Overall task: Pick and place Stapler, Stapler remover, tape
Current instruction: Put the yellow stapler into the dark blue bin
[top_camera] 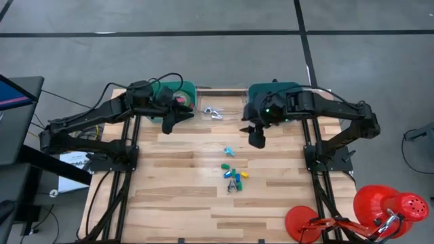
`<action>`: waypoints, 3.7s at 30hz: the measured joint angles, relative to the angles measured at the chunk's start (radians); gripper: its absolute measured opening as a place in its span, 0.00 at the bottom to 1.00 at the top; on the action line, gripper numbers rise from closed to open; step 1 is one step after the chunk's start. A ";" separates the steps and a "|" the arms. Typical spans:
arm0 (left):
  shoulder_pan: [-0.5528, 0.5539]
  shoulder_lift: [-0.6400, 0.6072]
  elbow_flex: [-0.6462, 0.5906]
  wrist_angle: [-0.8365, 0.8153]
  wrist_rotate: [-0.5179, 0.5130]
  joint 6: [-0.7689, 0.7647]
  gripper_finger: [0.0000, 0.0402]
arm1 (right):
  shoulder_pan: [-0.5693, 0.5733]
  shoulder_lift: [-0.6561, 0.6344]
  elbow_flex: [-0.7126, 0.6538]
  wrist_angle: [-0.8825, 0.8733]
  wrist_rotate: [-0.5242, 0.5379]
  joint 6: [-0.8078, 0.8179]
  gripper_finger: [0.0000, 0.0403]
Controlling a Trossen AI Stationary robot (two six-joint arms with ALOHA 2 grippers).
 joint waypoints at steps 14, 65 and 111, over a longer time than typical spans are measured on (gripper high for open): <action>0.000 -0.002 0.000 0.002 0.000 0.000 0.30 | 0.020 -0.001 -0.198 0.072 -0.038 0.031 0.44; 0.000 -0.005 0.000 0.010 0.000 0.000 0.30 | 0.322 -0.114 -0.273 -0.042 -0.086 0.265 0.35; 0.000 -0.005 0.000 0.017 0.000 0.031 0.30 | 0.321 0.442 -0.275 0.094 -0.058 0.529 0.62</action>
